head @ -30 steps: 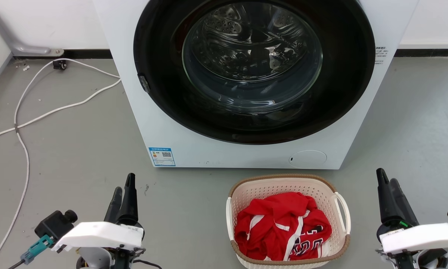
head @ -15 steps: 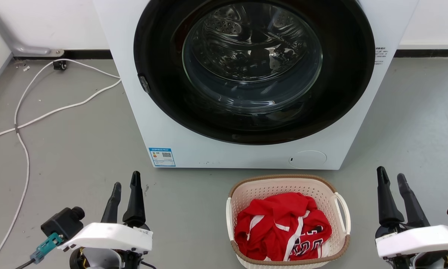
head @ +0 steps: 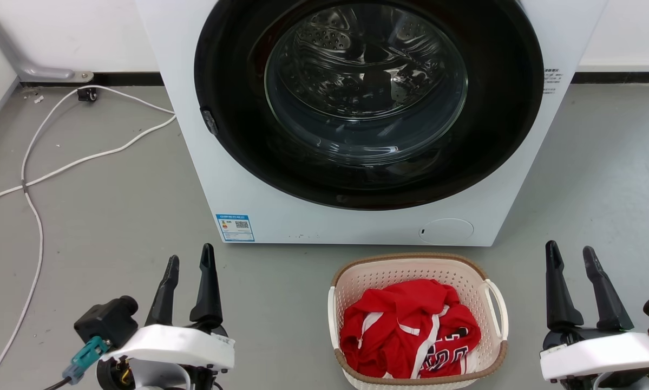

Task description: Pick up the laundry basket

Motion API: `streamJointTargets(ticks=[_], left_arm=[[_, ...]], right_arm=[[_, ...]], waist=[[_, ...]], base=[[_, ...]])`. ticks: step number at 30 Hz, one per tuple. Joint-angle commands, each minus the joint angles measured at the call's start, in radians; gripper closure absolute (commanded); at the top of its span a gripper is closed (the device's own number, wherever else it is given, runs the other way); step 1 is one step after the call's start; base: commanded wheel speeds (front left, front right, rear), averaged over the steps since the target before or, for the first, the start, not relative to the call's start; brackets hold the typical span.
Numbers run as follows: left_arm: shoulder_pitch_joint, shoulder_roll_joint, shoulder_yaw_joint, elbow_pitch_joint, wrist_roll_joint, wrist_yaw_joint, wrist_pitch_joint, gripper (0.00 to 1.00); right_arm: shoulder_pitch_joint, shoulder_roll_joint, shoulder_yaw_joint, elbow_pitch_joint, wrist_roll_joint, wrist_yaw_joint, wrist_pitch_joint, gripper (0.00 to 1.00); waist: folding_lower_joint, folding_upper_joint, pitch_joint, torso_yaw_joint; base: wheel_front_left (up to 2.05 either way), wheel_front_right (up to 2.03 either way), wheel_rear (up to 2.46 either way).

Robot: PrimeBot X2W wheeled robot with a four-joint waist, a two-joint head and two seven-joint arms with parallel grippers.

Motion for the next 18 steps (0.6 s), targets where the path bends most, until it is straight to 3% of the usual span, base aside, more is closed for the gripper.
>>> streamJointTargets(ticks=[1,18], left_arm=[[0.004,0.002,-0.006,-0.015,0.027,0.005,-0.009,0.0],[0.022,0.003,-0.042,-0.017,0.202,0.012,-0.05,0.0]], right_arm=[[0.009,-0.005,0.001,-0.019,-0.033,0.0,-0.01,0.0],[0.036,-0.005,-0.002,-0.048,-0.22,0.0,-0.051,0.0]], waist=[[0.0,0.0,0.0,0.0],[0.0,0.0,0.0,-0.001]], base=[[0.0,0.0,0.0],[0.0,0.0,0.0]])
